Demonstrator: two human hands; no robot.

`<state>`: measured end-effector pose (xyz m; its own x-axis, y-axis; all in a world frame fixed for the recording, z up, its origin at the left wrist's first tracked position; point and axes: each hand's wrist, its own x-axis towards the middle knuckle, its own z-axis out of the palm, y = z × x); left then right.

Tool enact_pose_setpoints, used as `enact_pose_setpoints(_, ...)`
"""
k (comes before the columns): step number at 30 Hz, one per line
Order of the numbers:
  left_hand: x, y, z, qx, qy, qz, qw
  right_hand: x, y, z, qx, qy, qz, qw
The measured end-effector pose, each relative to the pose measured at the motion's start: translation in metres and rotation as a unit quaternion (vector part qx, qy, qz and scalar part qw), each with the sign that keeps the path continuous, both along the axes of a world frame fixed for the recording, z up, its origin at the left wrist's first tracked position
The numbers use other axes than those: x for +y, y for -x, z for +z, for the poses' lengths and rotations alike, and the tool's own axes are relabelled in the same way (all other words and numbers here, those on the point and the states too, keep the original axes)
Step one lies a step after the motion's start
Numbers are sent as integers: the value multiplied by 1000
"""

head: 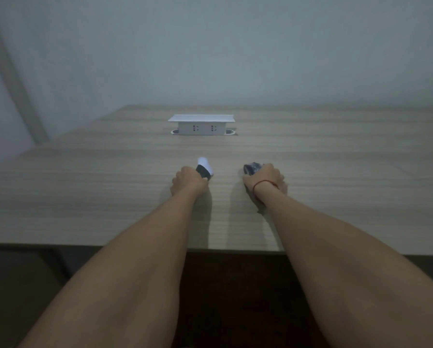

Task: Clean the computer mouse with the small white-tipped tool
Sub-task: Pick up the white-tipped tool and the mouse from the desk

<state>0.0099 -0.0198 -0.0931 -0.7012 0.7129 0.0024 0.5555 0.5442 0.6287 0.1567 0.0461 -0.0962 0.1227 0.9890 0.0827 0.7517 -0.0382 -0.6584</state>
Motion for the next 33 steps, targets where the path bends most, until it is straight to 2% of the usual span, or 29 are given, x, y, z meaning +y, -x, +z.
enact_pose_setpoints(4,-4,1,-3,9,-21,-5,1000,-14,-2,-10,-7,-39,26,999)
enact_pose_setpoints(8,-11,-6,-16,40,-97,-7,994,-27,-8,-22,14,-68,80,994)
enact_pose_setpoints(12,-23,-18,-17,2,-214,-13,977,-40,-14,-22,14,-61,123,990)
enact_pose_setpoints(22,-21,-44,18,-14,-368,-69,927,-51,-20,-23,27,-66,157,985)
enact_pose_setpoints(26,-12,-50,11,15,-285,-141,948,-51,-17,-24,26,-64,159,985)
enact_pose_setpoints(30,-11,-39,9,64,-212,-135,966,-49,-18,-24,26,-72,159,984)
enact_pose_setpoints(33,-14,-31,8,39,-227,-136,964,-47,-18,-24,32,-68,160,984)
